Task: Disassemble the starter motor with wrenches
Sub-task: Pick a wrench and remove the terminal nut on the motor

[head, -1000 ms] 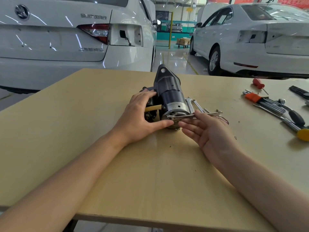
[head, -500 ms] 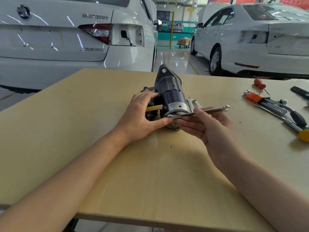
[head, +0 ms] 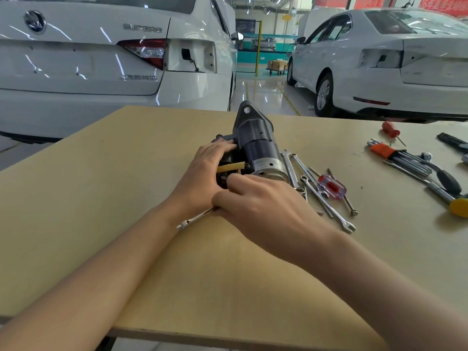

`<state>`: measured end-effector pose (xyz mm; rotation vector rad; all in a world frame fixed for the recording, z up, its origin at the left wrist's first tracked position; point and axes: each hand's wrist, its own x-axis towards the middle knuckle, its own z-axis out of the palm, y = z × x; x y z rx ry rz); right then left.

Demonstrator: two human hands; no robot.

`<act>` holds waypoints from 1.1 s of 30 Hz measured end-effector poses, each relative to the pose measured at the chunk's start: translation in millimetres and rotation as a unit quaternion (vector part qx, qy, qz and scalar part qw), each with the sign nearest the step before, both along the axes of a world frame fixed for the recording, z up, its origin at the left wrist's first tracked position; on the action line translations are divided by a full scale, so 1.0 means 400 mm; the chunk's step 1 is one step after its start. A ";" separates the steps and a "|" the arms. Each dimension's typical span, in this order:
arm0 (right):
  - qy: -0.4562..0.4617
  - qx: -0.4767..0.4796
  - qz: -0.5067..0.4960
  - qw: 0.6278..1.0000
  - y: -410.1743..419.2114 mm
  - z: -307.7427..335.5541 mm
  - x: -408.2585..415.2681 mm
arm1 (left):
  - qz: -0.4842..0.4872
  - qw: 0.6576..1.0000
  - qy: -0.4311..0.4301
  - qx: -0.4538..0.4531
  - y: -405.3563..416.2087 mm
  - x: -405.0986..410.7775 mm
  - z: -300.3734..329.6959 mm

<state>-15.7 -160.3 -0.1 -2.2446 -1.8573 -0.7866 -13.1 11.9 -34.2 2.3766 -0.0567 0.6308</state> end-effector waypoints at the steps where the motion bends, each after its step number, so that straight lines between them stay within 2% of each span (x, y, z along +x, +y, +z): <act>1: 0.007 0.007 0.023 1.000 -0.013 0.001 0.001 | 0.002 1.000 -0.005 0.000 -0.002 0.000 0.001; 3: 0.076 0.087 0.065 0.991 -0.042 -0.011 0.011 | 0.006 1.000 -0.018 0.006 -0.007 -0.002 0.005; 4: 0.153 0.159 0.066 0.973 -0.053 -0.021 0.013 | 0.005 1.000 -0.022 0.012 -0.007 -0.002 0.006; 5: 0.255 0.246 0.051 0.934 -0.060 -0.029 0.012 | 0.004 1.000 -0.024 0.015 -0.008 -0.004 0.007; 6: 0.376 0.327 0.029 0.867 -0.065 -0.037 0.015 | 0.002 1.000 -0.023 0.015 -0.009 -0.006 0.008; 8: 0.598 0.426 -0.017 0.679 -0.068 -0.045 0.030 | 0.001 1.000 -0.024 0.010 -0.010 -0.011 0.009; 10: 0.727 0.448 -0.052 0.518 -0.075 -0.039 0.050 | -0.003 1.000 -0.028 0.005 -0.012 -0.014 0.010; 12: 0.788 0.459 -0.060 0.407 -0.076 -0.031 0.064 | -0.005 1.000 -0.027 0.000 -0.012 -0.015 0.010; 13: 0.801 0.463 -0.055 0.374 -0.075 -0.031 0.068 | -0.004 1.000 -0.025 -0.002 -0.012 -0.016 0.010; 14: 0.808 0.465 -0.048 0.359 -0.073 -0.031 0.070 | -0.002 1.000 -0.023 -0.004 -0.012 -0.015 0.009; 22: 0.811 0.482 -0.035 0.330 -0.069 -0.031 0.066 | 0.007 0.999 -0.030 -0.013 -0.015 -0.009 0.008; 28: 0.803 0.488 -0.045 0.341 -0.071 -0.030 0.067 | 0.009 0.999 -0.032 -0.013 -0.018 -0.010 0.007; 33: 0.794 0.483 -0.032 0.368 -0.073 -0.037 0.073 | 0.006 0.999 -0.028 -0.014 -0.016 -0.011 0.007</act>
